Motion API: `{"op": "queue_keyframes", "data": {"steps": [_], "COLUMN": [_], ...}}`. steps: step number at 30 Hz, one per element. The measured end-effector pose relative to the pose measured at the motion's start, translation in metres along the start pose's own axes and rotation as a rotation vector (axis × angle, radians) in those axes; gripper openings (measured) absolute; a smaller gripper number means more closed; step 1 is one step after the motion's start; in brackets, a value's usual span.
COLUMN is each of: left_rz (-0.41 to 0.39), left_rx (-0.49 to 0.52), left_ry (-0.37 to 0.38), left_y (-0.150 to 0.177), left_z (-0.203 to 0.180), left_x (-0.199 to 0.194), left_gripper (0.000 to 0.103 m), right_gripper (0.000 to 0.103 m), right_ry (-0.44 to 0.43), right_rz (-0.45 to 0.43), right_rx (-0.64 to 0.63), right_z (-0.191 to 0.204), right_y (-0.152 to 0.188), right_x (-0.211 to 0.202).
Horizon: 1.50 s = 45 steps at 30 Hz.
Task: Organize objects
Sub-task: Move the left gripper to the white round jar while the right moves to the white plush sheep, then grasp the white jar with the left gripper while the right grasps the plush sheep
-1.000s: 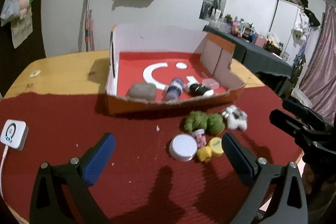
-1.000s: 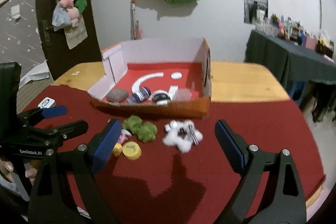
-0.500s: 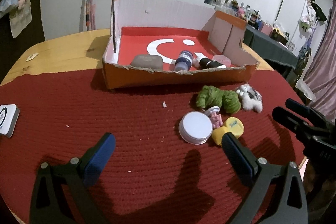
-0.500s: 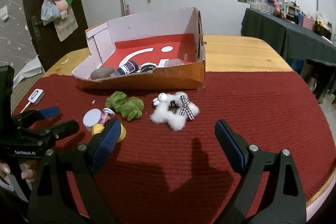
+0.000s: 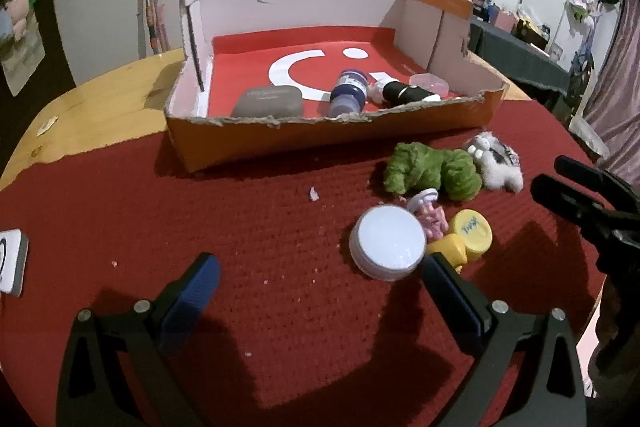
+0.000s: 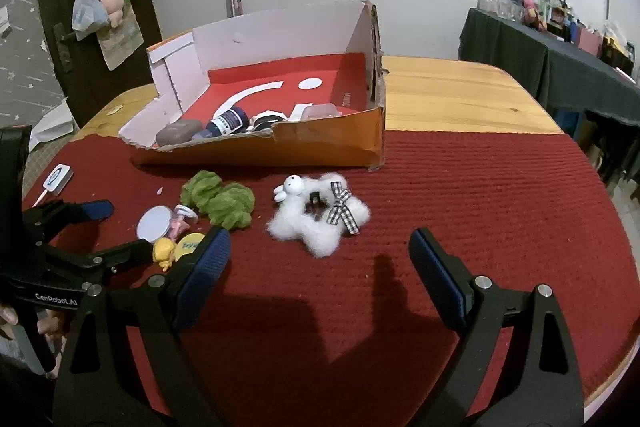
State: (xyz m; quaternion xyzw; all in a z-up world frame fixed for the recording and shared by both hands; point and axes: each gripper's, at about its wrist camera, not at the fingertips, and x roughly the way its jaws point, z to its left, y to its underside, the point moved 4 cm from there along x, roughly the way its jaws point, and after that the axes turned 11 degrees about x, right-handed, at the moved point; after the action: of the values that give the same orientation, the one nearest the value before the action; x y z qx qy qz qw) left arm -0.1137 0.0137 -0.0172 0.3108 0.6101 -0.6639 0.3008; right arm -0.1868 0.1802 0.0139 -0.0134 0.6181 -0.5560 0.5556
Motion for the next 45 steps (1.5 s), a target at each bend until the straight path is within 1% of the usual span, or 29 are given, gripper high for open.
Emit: {"op": "queue_keyframes", "data": {"steps": [4,8,11,15,17,21,27,30,31,32,33,35,36,37,38,39,40,41,45], "left_rz": [0.011,0.012,0.011,0.005,0.005,0.0,-0.013,-0.02,-0.021,-0.024,-0.025,-0.029,-0.029,-0.03,-0.031,-0.033,-0.034,-0.034,-0.045], "left_rx": [0.027,0.032,0.026,0.041,0.048,0.053,0.053,0.057,0.058,0.058,0.054,0.05,0.048,0.047,0.046,0.044,0.04,0.034,0.037], "left_ry": [-0.007,-0.04,-0.063,-0.039,-0.035,-0.022,0.006,0.024,0.03,0.037,0.046,0.06,0.063,0.065,0.067,0.07,0.072,0.073,0.071], "left_y": [-0.007,-0.011,-0.013,-0.014,-0.014,-0.015,-0.017,-0.018,-0.018,-0.019,-0.019,-0.019,-0.019,-0.019,-0.019,-0.02,-0.02,-0.02,-0.021], "left_z": [0.002,0.009,0.018,0.018,0.017,0.015,0.011,0.009,0.009,0.009,0.009,0.009,0.009,0.009,0.009,0.01,0.01,0.011,0.01], "left_x": [0.006,0.008,0.009,0.01,0.011,0.012,0.012,0.011,0.01,0.01,0.009,0.008,0.008,0.008,0.008,0.007,0.007,0.007,0.002], "left_gripper": [0.103,0.103,0.103,0.101,0.097,0.093,0.082,0.073,0.069,0.064,0.061,0.052,0.049,0.044,0.042,0.042,0.042,0.042,0.042], "right_gripper": [0.092,0.092,0.091,0.091,0.091,0.091,0.091,0.091,0.089,0.086,0.084,0.075,0.072,0.062,0.054,0.052,0.045,0.04,0.038], "right_ry": [-0.005,0.001,0.015,0.028,0.04,0.056,0.036,0.033,0.026,0.019,0.012,-0.011,-0.018,-0.026,-0.034,-0.04,-0.047,-0.047,-0.057], "right_rz": [0.013,0.019,0.03,0.075,0.101,0.119,0.164,0.178,0.179,0.18,0.181,0.188,0.184,0.18,0.176,0.175,0.169,0.166,0.163], "right_rx": [0.017,0.015,-0.023,-0.103,-0.131,-0.157,-0.188,-0.214,-0.224,-0.229,-0.231,-0.231,-0.231,-0.231,-0.229,-0.228,-0.231,-0.23,-0.201], "right_z": [-0.004,-0.007,-0.007,-0.004,-0.004,-0.007,-0.005,-0.001,0.001,0.002,0.003,0.004,0.004,0.005,0.006,0.007,0.008,0.008,0.006], "right_y": [-0.004,-0.007,-0.009,-0.01,-0.011,-0.013,-0.012,-0.01,-0.01,-0.01,-0.011,-0.012,-0.013,-0.014,-0.014,-0.014,-0.014,-0.014,-0.015], "right_x": [0.006,0.01,0.015,0.027,0.033,0.039,0.049,0.052,0.053,0.053,0.054,0.056,0.056,0.055,0.055,0.055,0.055,0.055,0.051]}}
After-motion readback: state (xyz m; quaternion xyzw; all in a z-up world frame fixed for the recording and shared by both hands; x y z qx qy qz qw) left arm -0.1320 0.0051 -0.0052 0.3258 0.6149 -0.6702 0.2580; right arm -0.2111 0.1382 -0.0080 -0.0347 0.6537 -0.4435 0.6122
